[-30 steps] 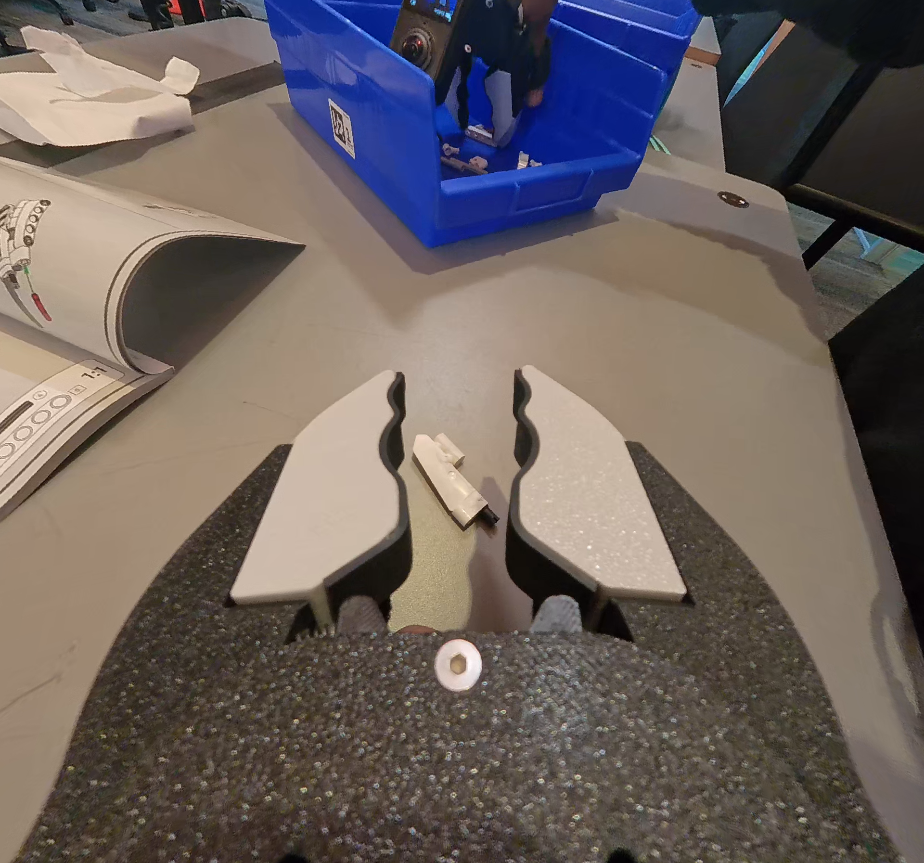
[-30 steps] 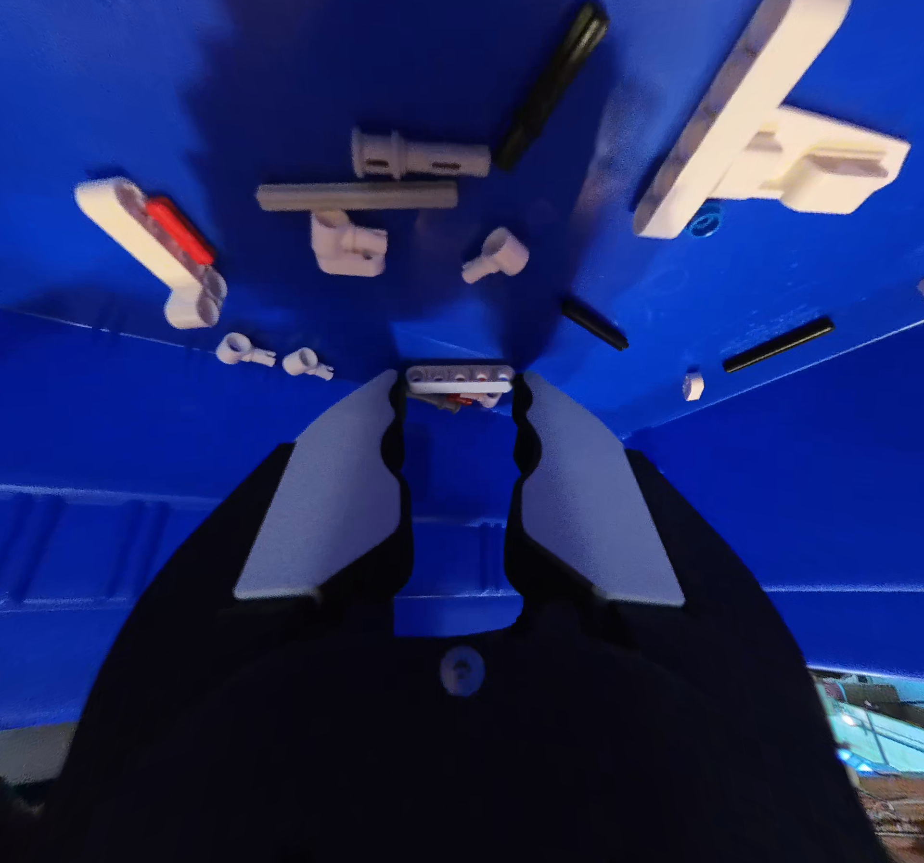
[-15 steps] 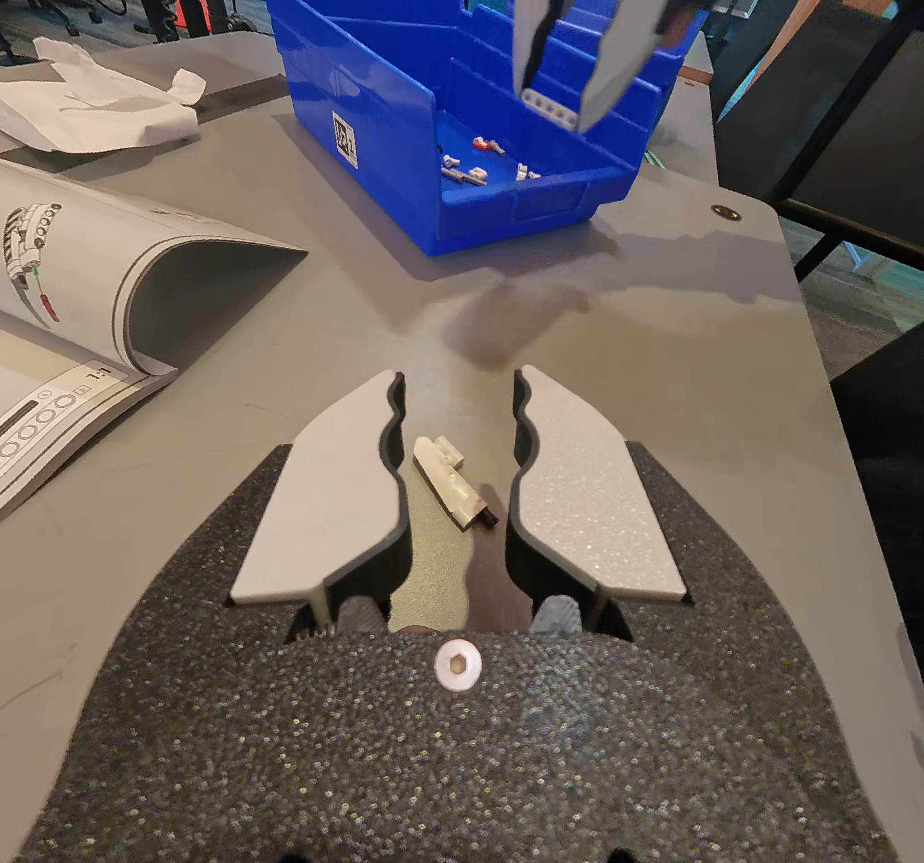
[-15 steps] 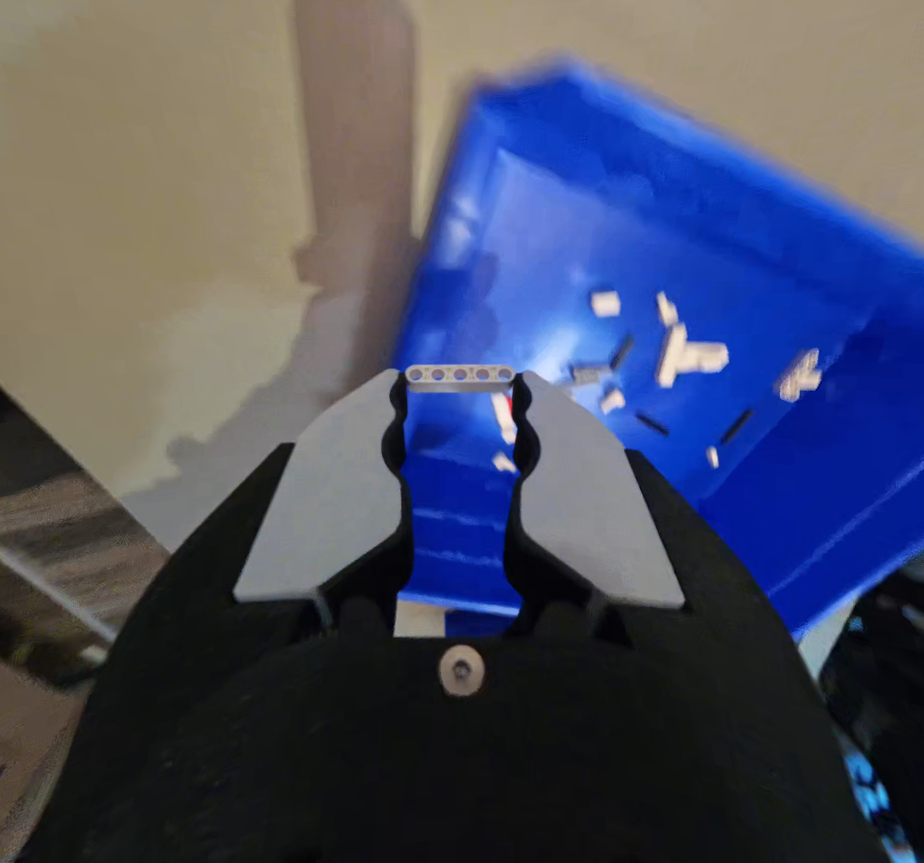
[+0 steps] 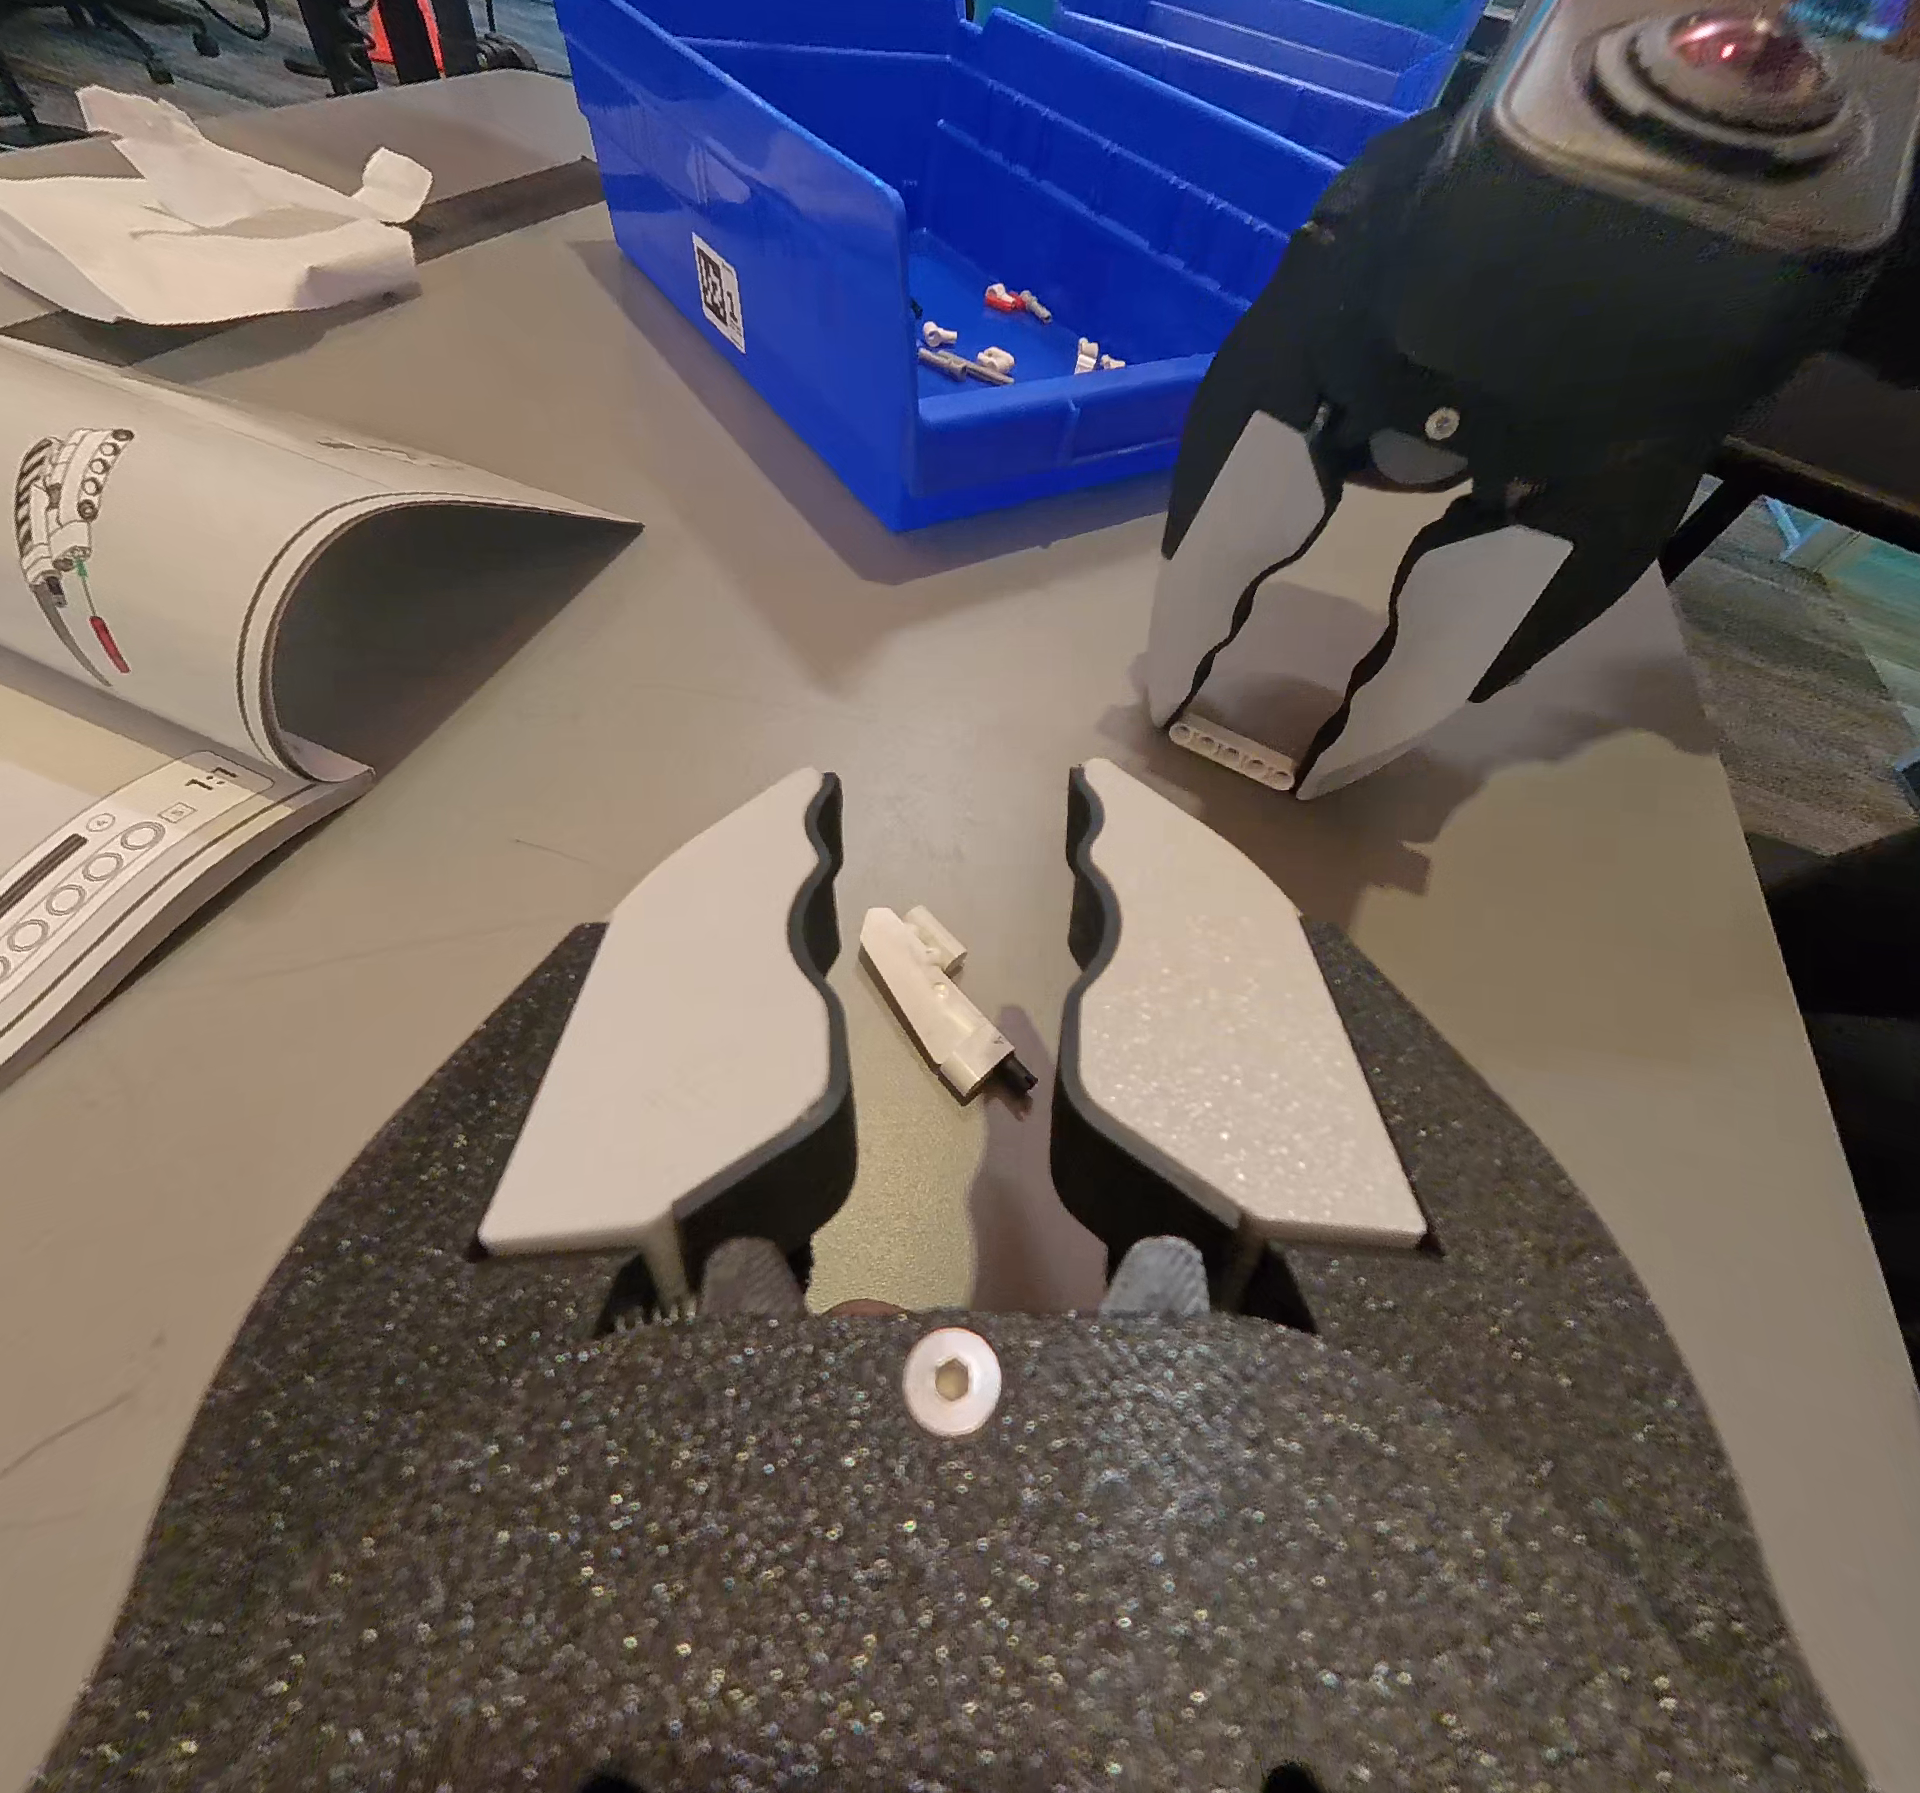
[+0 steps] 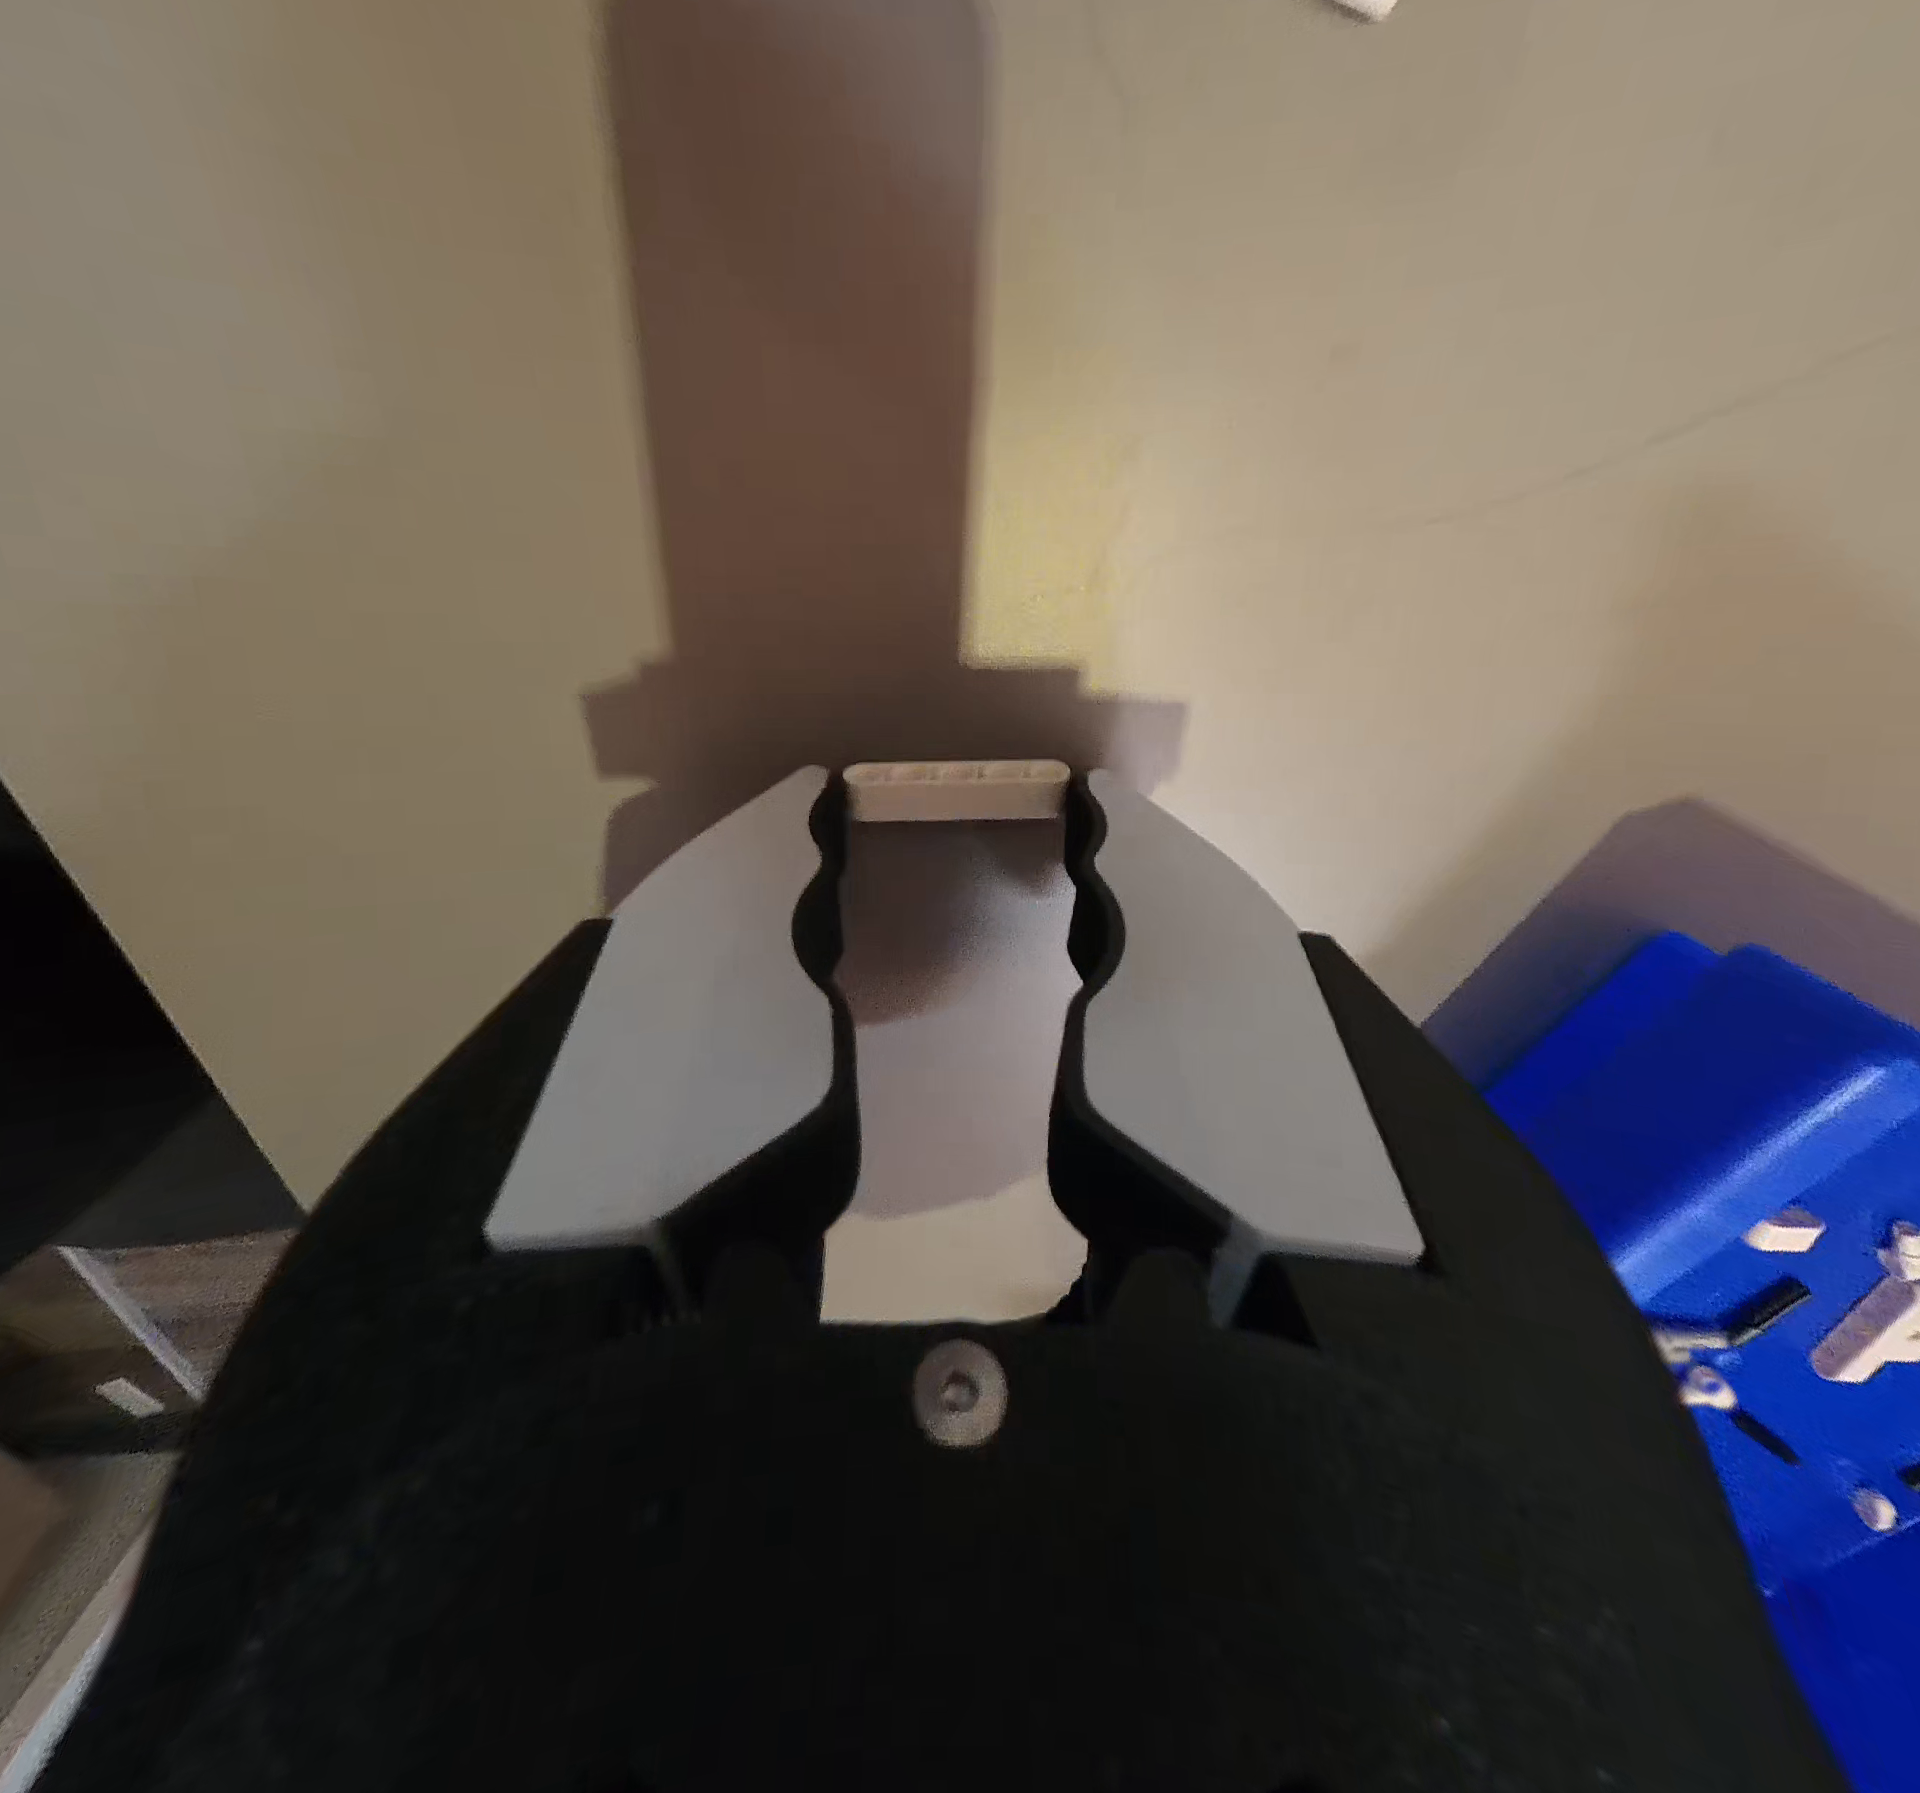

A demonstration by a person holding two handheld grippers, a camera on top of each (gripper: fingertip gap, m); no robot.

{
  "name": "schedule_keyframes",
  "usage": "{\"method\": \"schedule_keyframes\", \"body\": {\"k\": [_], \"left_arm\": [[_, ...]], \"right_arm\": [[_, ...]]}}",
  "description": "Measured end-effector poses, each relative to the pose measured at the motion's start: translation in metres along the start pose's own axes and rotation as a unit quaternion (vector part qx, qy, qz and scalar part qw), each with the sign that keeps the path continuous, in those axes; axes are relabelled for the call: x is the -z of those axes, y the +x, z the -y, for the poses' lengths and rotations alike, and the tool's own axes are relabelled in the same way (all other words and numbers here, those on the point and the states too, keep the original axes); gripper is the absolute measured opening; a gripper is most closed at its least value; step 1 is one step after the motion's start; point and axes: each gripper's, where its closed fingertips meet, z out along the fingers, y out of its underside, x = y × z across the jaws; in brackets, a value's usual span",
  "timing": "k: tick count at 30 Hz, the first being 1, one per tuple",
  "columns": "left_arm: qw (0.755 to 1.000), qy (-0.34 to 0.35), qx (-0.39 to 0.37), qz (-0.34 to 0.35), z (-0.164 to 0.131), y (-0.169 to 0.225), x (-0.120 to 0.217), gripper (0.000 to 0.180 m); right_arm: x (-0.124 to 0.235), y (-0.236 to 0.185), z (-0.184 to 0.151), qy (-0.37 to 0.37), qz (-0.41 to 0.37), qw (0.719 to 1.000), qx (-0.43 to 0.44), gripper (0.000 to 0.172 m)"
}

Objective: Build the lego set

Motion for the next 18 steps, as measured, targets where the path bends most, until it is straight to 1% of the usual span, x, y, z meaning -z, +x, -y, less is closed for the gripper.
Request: {"method": "schedule_keyframes", "body": {"k": [4,7,10,12,13,15,18], "left_arm": [[1.0,0.0,0.002,-0.001,0.0,0.0,0.0,0.042],[1.0,-0.002,0.007,-0.001,0.0,-0.001,0.0,0.042],[1.0,-0.004,0.008,-0.001,-0.001,-0.001,-0.001,0.042],[1.0,-0.006,0.007,-0.001,-0.001,-0.001,-0.001,0.042],[1.0,-0.007,0.007,-0.001,-0.001,-0.001,-0.002,0.042],[1.0,-0.009,0.009,0.0,-0.002,-0.002,-0.002,0.042],[1.0,-0.01,0.014,0.003,-0.002,-0.003,-0.002,0.042]], "right_arm": [[0.008,0.001,-0.004,0.027,-0.009,0.999,-0.022,0.044],[0.043,0.008,-0.011,0.075,-0.005,0.996,-0.049,0.044],[0.088,0.043,-0.039,0.096,-0.057,0.991,-0.071,0.042],[0.105,0.077,-0.062,0.101,-0.092,0.987,-0.087,0.039],[0.108,0.096,-0.073,0.099,-0.107,0.985,-0.095,0.038],[0.099,0.129,-0.095,0.074,-0.123,0.984,-0.102,0.037],[0.074,0.173,-0.136,-0.01,-0.137,0.983,-0.118,0.035]]}}
